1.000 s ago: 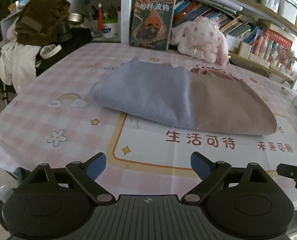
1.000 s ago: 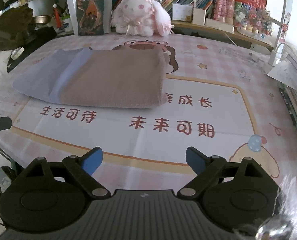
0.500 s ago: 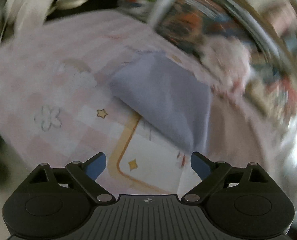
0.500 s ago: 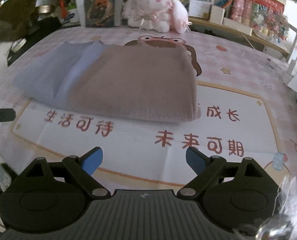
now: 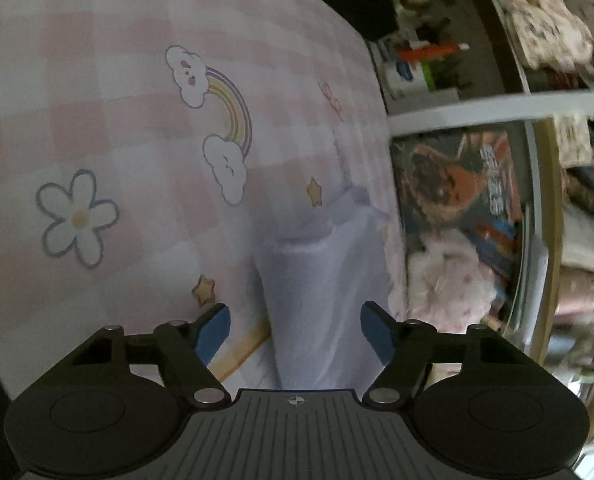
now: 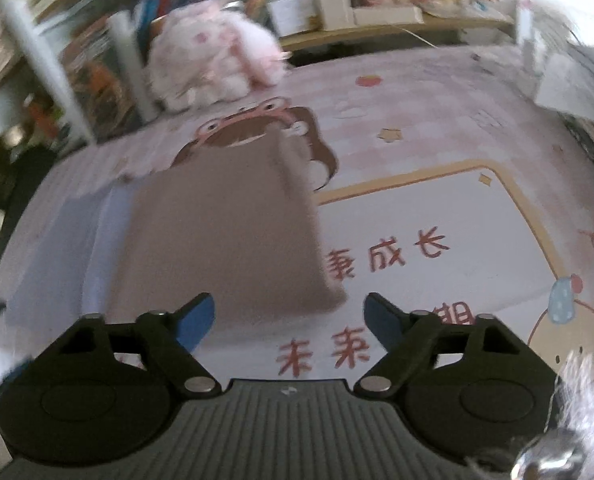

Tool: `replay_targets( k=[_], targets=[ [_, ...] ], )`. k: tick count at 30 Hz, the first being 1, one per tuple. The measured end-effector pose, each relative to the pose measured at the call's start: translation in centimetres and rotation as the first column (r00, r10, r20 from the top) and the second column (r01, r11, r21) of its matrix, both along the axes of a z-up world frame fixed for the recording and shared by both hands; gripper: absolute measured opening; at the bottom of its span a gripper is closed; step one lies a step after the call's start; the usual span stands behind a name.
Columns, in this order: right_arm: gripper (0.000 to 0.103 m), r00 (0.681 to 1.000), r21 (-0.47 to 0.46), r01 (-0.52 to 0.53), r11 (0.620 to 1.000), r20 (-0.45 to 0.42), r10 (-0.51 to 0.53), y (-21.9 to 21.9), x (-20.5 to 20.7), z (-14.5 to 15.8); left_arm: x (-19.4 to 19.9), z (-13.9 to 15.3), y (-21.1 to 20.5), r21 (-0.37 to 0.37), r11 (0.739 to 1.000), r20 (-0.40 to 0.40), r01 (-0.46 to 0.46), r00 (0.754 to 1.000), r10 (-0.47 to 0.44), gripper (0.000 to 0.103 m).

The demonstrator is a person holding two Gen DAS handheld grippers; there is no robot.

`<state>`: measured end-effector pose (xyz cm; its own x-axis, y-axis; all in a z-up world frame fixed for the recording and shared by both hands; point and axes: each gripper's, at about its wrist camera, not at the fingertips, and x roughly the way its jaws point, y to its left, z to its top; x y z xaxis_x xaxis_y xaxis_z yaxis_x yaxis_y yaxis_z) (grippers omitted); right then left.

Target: Fold clothes

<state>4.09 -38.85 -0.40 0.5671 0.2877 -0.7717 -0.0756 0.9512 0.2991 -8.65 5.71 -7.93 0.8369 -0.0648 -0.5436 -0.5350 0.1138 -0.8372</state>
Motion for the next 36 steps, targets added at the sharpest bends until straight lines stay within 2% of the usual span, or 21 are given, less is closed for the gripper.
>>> replay_targets(
  k=[3, 6, 10, 14, 15, 19, 21, 24, 27, 31, 33, 35, 36],
  targets=[
    [0.052, 0.997, 0.028, 0.06, 0.998, -0.049, -0.059, -0.8, 1.5, -0.7, 0.8, -0.2, 0.8, -0.01, 1.0, 0.008, -0.015, 1.0, 0.015, 0.065],
    [0.047, 0.991, 0.083, 0.108, 0.991, -0.094, -0.1, -1.3, 2.5, -1.6, 1.6, -0.7, 1.7, -0.033, 0.999, 0.011, -0.025, 1.0, 0.025, 0.054],
    [0.039, 0.982, 0.13, 0.146, 0.981, -0.136, -0.128, -1.1, 3.6, -2.5, 2.8, -0.9, 2.3, -0.03, 1.0, -0.001, -0.004, 1.0, 0.004, 0.047],
    [0.029, 0.985, 0.115, 0.122, 0.986, -0.139, -0.106, 0.0, 3.9, -2.6, 4.3, -0.8, 2.7, 0.016, 0.999, -0.041, 0.044, 0.998, -0.043, 0.018],
    [0.026, 0.986, 0.109, 0.112, 0.988, -0.138, -0.096, 0.4, 3.9, -2.6, 4.5, -0.7, 2.8, 0.036, 0.998, -0.052, 0.053, 0.997, -0.051, 0.017],
    [0.024, 0.991, 0.088, 0.057, 0.995, -0.129, -0.045, 2.7, 3.8, -2.5, 4.7, -0.2, 4.7, 0.12, 0.991, -0.057, 0.06, 0.997, -0.053, 0.018],
    [0.024, 0.991, 0.09, 0.023, 0.996, -0.13, -0.012, 4.0, 3.8, -2.5, 4.9, -0.6, 6.1, 0.096, 0.994, -0.041, 0.057, 0.998, -0.053, 0.02],
    [0.023, 0.994, 0.045, -0.037, 0.998, -0.105, 0.041, 6.1, 3.9, -2.4, 5.6, -1.0, 7.5, 0.051, 0.997, -0.021, 0.059, 0.998, -0.058, 0.022],
    [0.023, 0.993, -0.015, -0.089, 0.996, -0.081, 0.088, 7.5, 3.9, -2.2, 6.7, -0.8, 7.7, 0.068, 0.995, -0.02, 0.069, 0.997, -0.068, 0.025],
    [0.023, 0.986, -0.096, -0.159, 0.983, -0.062, 0.153, 8.5, 3.8, -2.2, 7.8, -0.2, 7.0, 0.125, 0.991, -0.039, 0.055, 0.998, -0.05, 0.023],
    [0.023, 0.983, -0.117, -0.177, 0.977, -0.064, 0.171, 8.8, 3.8, -2.3, 8.1, 0.0, 6.6, 0.161, 0.985, -0.05, 0.056, 0.998, -0.049, 0.016],
    [0.023, 0.983, -0.116, -0.176, 0.977, -0.069, 0.169, 8.7, 4.0, -2.3, 8.5, 0.7, 6.0, 0.235, 0.968, -0.064, 0.087, 0.995, -0.074, 0.011],
    [0.023, 0.984, -0.11, -0.172, 0.979, -0.071, 0.165, 8.6, 4.0, -2.4, 8.7, 1.6, 5.5, 0.304, 0.945, -0.059, 0.118, 0.993, -0.105, 0.009]
  ],
)
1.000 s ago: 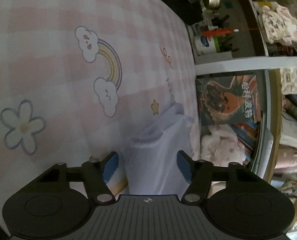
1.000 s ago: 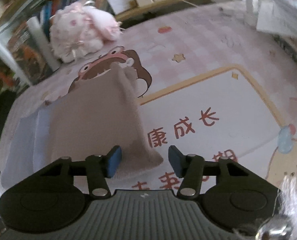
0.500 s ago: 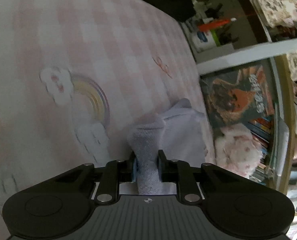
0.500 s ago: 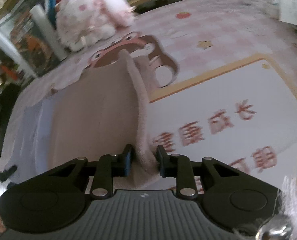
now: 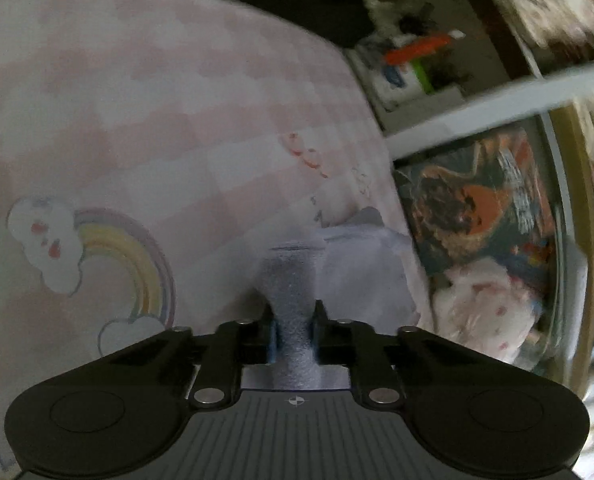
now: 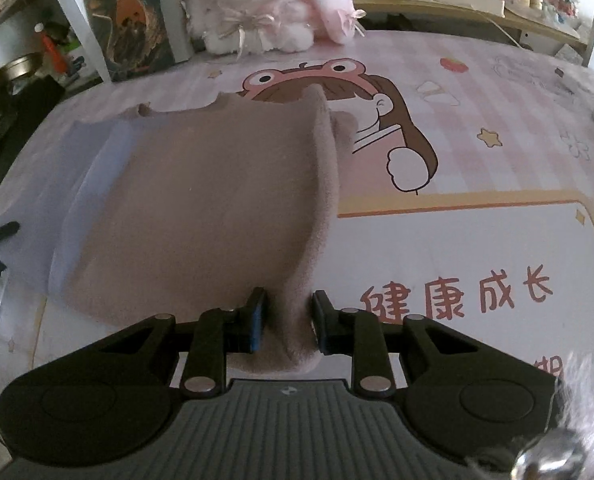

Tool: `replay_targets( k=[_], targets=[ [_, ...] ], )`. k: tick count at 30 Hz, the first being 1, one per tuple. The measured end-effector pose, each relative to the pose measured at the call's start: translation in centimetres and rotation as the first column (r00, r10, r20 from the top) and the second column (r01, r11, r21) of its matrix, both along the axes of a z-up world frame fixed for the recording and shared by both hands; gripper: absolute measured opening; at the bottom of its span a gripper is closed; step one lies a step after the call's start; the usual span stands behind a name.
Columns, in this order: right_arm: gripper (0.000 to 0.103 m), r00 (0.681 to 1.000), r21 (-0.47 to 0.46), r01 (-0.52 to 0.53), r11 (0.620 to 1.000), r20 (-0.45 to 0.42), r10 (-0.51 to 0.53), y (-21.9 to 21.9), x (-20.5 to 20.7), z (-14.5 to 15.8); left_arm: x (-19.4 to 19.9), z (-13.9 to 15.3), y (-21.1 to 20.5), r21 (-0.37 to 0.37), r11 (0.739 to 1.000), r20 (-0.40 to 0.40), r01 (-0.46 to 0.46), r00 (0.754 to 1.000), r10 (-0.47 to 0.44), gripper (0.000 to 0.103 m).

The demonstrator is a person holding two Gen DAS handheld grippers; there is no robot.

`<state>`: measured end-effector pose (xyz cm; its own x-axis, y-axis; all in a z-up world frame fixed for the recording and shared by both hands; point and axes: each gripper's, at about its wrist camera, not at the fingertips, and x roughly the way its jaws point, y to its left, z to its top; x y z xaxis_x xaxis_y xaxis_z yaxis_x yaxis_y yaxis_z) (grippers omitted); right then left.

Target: Fold clothes

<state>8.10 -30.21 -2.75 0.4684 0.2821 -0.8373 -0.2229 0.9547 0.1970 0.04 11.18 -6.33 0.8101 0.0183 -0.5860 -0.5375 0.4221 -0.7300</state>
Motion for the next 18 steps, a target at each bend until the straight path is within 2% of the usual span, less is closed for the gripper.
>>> replay_targets(
  k=[1, 2, 3, 4, 5, 6, 9, 10, 12, 15, 18],
  targets=[
    [0.023, 1.0, 0.006, 0.005, 1.0, -0.003, -0.005, -0.1, 0.0, 0.0, 0.1, 1.0, -0.7, 0.079, 0.996, 0.015, 0.04, 0.999, -0.041, 0.009],
    [0.023, 1.0, 0.01, 0.008, 1.0, -0.005, -0.008, -0.1, 0.1, 0.0, 0.2, 2.1, -1.6, 0.173, 0.981, 0.035, 0.092, 0.994, -0.099, 0.009],
    [0.023, 1.0, 0.012, 0.009, 1.0, -0.006, -0.009, -0.1, 0.1, 0.0, 0.3, 3.2, -2.6, 0.274, 0.951, 0.052, 0.146, 0.985, -0.166, 0.01],
    [0.023, 1.0, 0.012, 0.01, 1.0, -0.007, -0.01, 0.0, 0.0, 0.0, 0.4, 4.2, -3.6, 0.373, 0.907, 0.062, 0.195, 0.97, -0.234, 0.01],
    [0.023, 1.0, 0.011, 0.012, 1.0, -0.008, -0.012, 0.0, 0.1, 0.0, 0.6, 4.5, -4.0, 0.415, 0.882, 0.053, 0.221, 0.962, -0.266, 0.011],
    [0.023, 1.0, 0.01, 0.014, 1.0, -0.01, -0.013, 0.1, 0.1, 0.1, 0.9, 4.4, -4.1, 0.429, 0.872, 0.036, 0.237, 0.96, -0.279, 0.011],
    [0.023, 1.0, 0.008, 0.017, 1.0, -0.015, -0.017, 0.2, 0.1, 0.2, 1.5, 3.3, -2.7, 0.365, 0.902, 0.016, 0.232, 0.967, -0.255, 0.011],
    [0.023, 1.0, 0.009, 0.019, 1.0, -0.017, -0.018, 0.1, 0.1, 0.2, 1.6, 3.2, -2.4, 0.355, 0.905, 0.019, 0.235, 0.966, -0.259, 0.012],
    [0.023, 1.0, 0.012, 0.022, 1.0, -0.02, -0.022, 0.1, 0.1, 0.2, 1.9, 3.1, -2.3, 0.354, 0.902, 0.016, 0.246, 0.963, -0.269, 0.019],
    [0.024, 0.999, 0.013, 0.021, 1.0, -0.025, -0.021, 0.0, 0.2, 0.2, 2.7, 2.3, -2.1, 0.311, 0.912, -0.022, 0.269, 0.961, -0.276, 0.034],
    [0.024, 1.0, 0.0, 0.01, 1.0, -0.022, -0.01, 0.2, 0.2, 0.3, 3.1, 0.9, -1.7, 0.224, 0.944, -0.034, 0.243, 0.97, -0.241, 0.036]
  ],
)
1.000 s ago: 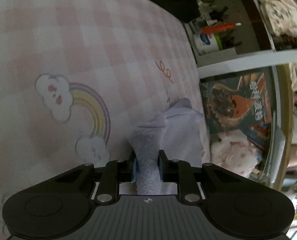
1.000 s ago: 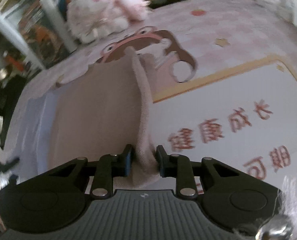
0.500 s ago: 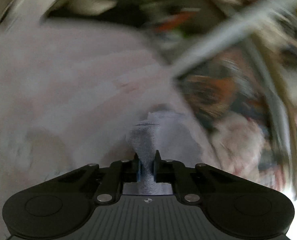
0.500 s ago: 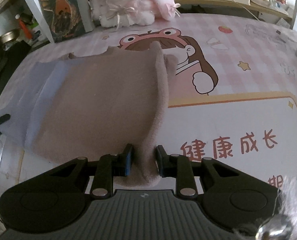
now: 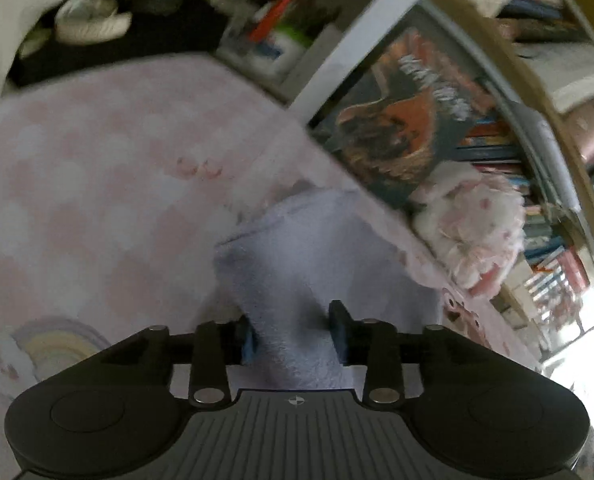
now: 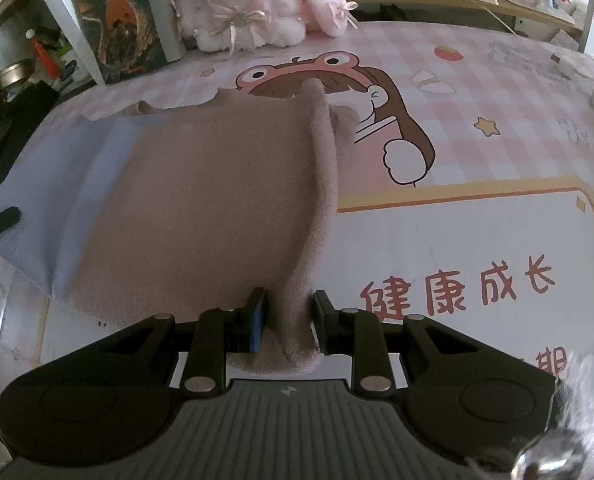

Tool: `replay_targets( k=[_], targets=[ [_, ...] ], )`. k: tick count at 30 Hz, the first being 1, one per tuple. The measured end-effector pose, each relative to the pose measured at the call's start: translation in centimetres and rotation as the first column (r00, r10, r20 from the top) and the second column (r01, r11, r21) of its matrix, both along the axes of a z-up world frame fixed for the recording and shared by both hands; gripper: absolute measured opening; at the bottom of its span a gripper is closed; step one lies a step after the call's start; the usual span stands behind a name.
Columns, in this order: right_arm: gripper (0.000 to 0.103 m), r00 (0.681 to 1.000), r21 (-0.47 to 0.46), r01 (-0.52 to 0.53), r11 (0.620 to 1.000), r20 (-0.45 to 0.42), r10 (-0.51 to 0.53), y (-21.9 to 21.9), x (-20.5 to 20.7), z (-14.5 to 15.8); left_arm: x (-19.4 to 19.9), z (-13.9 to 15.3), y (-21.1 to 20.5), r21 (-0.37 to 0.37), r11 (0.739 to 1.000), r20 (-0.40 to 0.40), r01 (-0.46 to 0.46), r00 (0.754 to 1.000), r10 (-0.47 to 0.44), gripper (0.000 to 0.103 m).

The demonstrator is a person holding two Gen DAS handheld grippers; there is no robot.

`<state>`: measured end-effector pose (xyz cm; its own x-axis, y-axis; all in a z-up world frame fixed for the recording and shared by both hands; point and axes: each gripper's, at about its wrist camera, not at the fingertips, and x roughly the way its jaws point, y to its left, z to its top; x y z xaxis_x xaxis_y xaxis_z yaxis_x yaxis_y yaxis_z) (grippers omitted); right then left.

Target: Fold clothes

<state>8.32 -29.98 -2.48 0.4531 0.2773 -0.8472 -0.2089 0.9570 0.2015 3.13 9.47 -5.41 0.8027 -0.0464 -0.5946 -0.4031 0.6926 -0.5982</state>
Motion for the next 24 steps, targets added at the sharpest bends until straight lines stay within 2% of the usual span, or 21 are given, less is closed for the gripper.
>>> replay_targets(
  k=[3, 4, 5, 7, 8, 11, 13, 19, 24],
  targets=[
    [0.023, 1.0, -0.006, -0.001, 1.0, 0.004, 0.001, 0.1, -0.1, 0.0, 0.0, -0.5, 0.4, -0.083, 0.995, 0.017, -0.059, 0.998, 0.061, 0.032],
    [0.024, 1.0, -0.007, -0.001, 1.0, 0.004, 0.001, 0.1, -0.1, 0.0, 0.0, -0.6, 0.5, -0.098, 0.993, 0.019, -0.073, 0.997, 0.075, 0.029],
    [0.024, 1.0, -0.008, 0.0, 1.0, 0.005, 0.0, 0.1, -0.1, 0.0, 0.0, -0.6, 0.5, -0.105, 0.991, 0.02, -0.08, 0.996, 0.083, 0.019],
    [0.024, 1.0, -0.006, 0.001, 1.0, 0.006, -0.001, 0.1, -0.2, 0.0, -0.1, -0.6, 0.6, -0.108, 0.991, 0.024, -0.081, 0.996, 0.084, 0.016],
    [0.024, 1.0, -0.006, 0.003, 1.0, 0.006, -0.003, 0.0, -0.2, 0.0, -0.1, -0.4, 0.5, -0.107, 0.991, 0.03, -0.078, 0.996, 0.082, 0.015],
    [0.038, 1.0, -0.012, 0.015, 1.0, 0.005, -0.015, -0.3, 0.2, 0.2, -0.2, 0.0, 0.4, -0.094, 0.993, 0.041, -0.067, 0.997, 0.071, 0.014],
    [0.04, 1.0, -0.021, 0.007, 1.0, 0.027, -0.007, -0.6, 0.9, 0.8, 0.0, 0.3, 0.2, -0.083, 0.994, 0.037, -0.066, 0.997, 0.069, 0.014],
    [0.041, 0.989, -0.1, -0.034, 0.994, 0.138, 0.048, -0.6, 4.8, 2.6, 0.2, 0.9, -0.6, -0.032, 0.996, 0.027, -0.077, 0.997, 0.078, 0.014],
    [0.041, 0.978, -0.118, -0.123, 0.985, 0.157, 0.14, 0.3, 9.5, 2.2, 0.4, 1.2, -1.7, 0.017, 0.993, 0.016, -0.118, 0.993, 0.118, 0.014]
  ],
)
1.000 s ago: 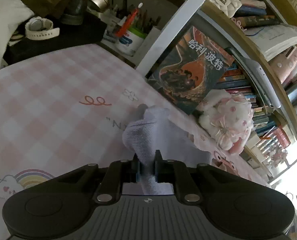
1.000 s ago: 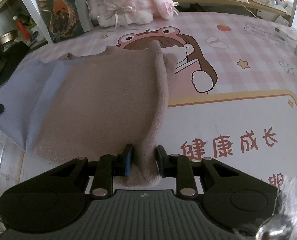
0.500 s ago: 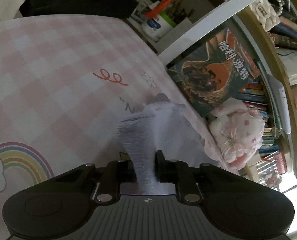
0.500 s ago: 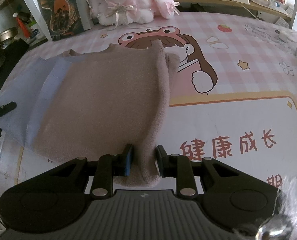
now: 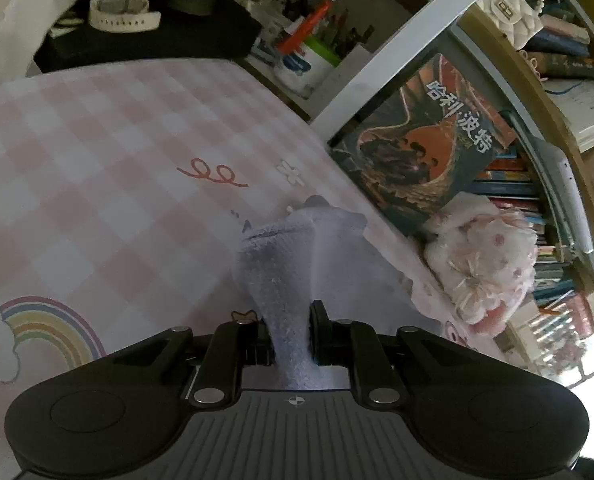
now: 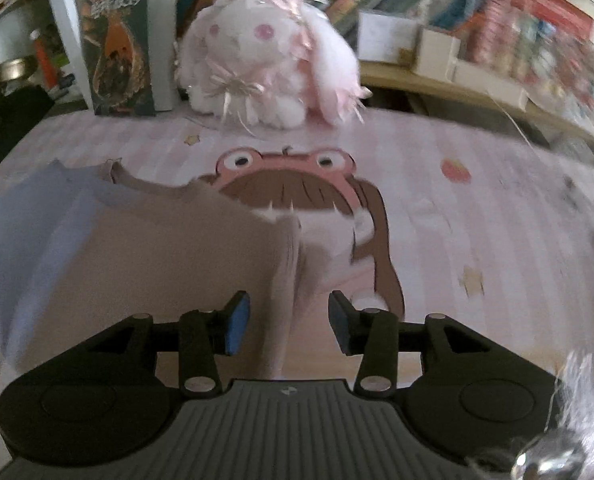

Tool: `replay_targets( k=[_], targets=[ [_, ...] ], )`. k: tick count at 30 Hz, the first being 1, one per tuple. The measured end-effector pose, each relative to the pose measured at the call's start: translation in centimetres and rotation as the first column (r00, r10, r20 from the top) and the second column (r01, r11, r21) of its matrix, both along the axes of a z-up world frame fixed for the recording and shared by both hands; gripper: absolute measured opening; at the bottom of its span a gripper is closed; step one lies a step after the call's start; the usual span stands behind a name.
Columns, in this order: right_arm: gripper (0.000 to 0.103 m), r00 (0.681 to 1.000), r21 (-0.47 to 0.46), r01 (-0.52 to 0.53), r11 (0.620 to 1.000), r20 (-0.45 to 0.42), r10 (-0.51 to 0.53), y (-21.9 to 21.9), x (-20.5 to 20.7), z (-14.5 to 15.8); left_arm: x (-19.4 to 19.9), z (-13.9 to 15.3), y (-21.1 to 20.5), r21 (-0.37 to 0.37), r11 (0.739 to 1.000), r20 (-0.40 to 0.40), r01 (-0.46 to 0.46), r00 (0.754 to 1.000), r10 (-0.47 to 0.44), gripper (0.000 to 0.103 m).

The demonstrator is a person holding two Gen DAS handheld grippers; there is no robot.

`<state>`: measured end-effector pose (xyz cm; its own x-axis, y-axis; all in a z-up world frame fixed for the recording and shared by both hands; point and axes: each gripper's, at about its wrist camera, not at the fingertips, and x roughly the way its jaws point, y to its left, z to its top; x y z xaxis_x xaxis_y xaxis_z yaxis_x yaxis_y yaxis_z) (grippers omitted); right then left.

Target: Fold clothes

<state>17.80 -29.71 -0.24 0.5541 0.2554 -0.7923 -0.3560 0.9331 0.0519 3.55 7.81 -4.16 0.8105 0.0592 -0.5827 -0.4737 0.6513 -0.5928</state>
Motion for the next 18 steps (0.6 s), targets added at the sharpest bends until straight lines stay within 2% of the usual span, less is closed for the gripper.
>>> replay_targets(
  k=[2, 5, 9, 13, 16, 18],
  targets=[
    [0.039, 0.999, -0.002, -0.039, 0.999, 0.001, 0.039, 0.2, 1.6, -0.3, 0.0, 0.2, -0.5, 0.02, 1.0, -0.003, -0.016, 1.0, 0.016, 0.013],
    [0.02, 0.994, 0.034, -0.102, 0.994, -0.031, 0.103, -0.3, 3.5, -1.3, 0.0, 0.8, -1.4, 0.051, 0.998, 0.005, -0.047, 0.999, 0.047, 0.012],
    [0.015, 0.985, 0.163, -0.135, 0.977, -0.088, 0.151, -2.5, 4.9, -2.4, -0.2, 3.1, -3.4, 0.098, 0.993, 0.057, -0.07, 0.996, 0.064, 0.011],
    [0.013, 0.976, 0.274, -0.143, 0.951, -0.121, 0.182, -4.2, 5.8, -3.0, -0.2, 7.1, -7.0, 0.18, 0.982, 0.132, -0.056, 0.991, 0.032, 0.011],
    [0.012, 0.97, 0.325, -0.151, 0.934, -0.133, 0.203, -5.0, 6.1, -3.3, 0.0, 10.5, -11.6, 0.295, 0.955, 0.174, 0.013, 0.982, -0.067, 0.011],
    [0.012, 0.966, 0.343, -0.167, 0.924, -0.132, 0.224, -5.3, 6.3, -3.5, 0.3, 12.3, -15.7, 0.409, 0.908, 0.161, 0.094, 0.972, -0.173, 0.012]
  ],
)
